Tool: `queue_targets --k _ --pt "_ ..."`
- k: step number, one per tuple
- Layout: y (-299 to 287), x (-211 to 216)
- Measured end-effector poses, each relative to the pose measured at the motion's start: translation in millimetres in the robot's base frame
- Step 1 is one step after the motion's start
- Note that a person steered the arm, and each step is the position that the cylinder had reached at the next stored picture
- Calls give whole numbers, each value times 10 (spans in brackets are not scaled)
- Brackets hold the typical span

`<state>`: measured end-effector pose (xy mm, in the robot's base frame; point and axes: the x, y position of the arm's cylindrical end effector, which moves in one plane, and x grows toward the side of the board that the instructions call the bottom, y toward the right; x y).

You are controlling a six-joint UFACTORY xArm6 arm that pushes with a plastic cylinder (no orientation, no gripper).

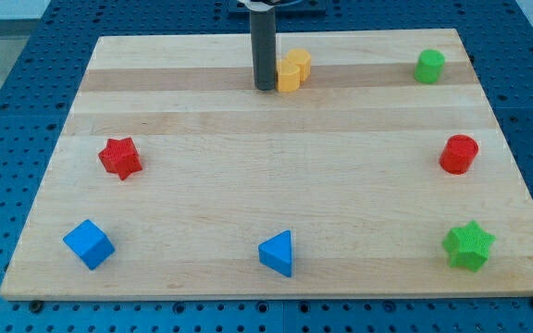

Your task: Push green circle closer to the yellow heart

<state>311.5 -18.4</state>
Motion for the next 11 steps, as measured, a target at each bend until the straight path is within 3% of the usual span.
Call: queue_targets --k 4,6,9,10,11 --pt "90 -699" --pt "1097 -1052" --pt "3303 -1070" --pt "3634 -990" --pt "3523 -598"
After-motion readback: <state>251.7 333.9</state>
